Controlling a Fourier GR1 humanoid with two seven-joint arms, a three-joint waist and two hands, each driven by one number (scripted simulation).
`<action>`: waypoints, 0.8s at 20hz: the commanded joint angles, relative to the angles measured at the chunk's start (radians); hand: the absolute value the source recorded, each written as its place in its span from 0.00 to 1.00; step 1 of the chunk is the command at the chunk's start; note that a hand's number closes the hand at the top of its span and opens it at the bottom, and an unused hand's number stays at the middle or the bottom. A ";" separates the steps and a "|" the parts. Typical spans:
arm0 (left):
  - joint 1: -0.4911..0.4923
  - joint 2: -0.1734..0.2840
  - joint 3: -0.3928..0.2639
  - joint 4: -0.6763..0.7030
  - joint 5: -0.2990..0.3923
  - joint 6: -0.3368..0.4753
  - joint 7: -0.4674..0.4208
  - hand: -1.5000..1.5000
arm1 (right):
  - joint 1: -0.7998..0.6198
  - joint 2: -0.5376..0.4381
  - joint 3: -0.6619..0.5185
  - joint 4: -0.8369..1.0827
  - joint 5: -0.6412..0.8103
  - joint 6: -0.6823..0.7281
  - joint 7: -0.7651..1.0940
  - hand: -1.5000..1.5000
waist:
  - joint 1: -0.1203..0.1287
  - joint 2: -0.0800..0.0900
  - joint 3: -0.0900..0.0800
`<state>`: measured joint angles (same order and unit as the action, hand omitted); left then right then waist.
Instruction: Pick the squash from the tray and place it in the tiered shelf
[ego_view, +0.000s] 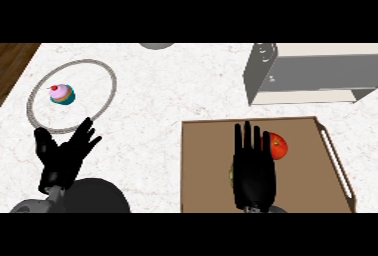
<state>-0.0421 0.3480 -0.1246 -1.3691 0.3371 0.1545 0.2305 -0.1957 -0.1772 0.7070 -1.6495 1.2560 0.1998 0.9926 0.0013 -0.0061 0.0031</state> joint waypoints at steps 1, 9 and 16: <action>-0.040 -0.008 0.050 0.101 0.017 -0.064 0.002 0.50 | 0.033 -0.004 -0.036 0.051 0.031 -0.061 -0.045 0.00 | -0.003 0.007 -0.003; 0.010 -0.009 0.036 0.025 -0.016 -0.044 0.017 0.50 | 0.036 0.016 0.023 0.108 -0.031 0.122 -0.111 1.00 | 0.004 0.007 -0.003; -0.083 -0.025 0.068 0.066 -0.042 -0.033 0.069 0.50 | 0.052 0.034 0.038 0.095 -0.010 0.036 -0.213 1.00 | -0.003 0.006 -0.003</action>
<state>-0.0683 0.3158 -0.0819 -1.3389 0.2899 0.1280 0.2453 -0.1706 -0.1502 0.7025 -1.6029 1.2273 0.2681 0.8282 0.0031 -0.0211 -0.0070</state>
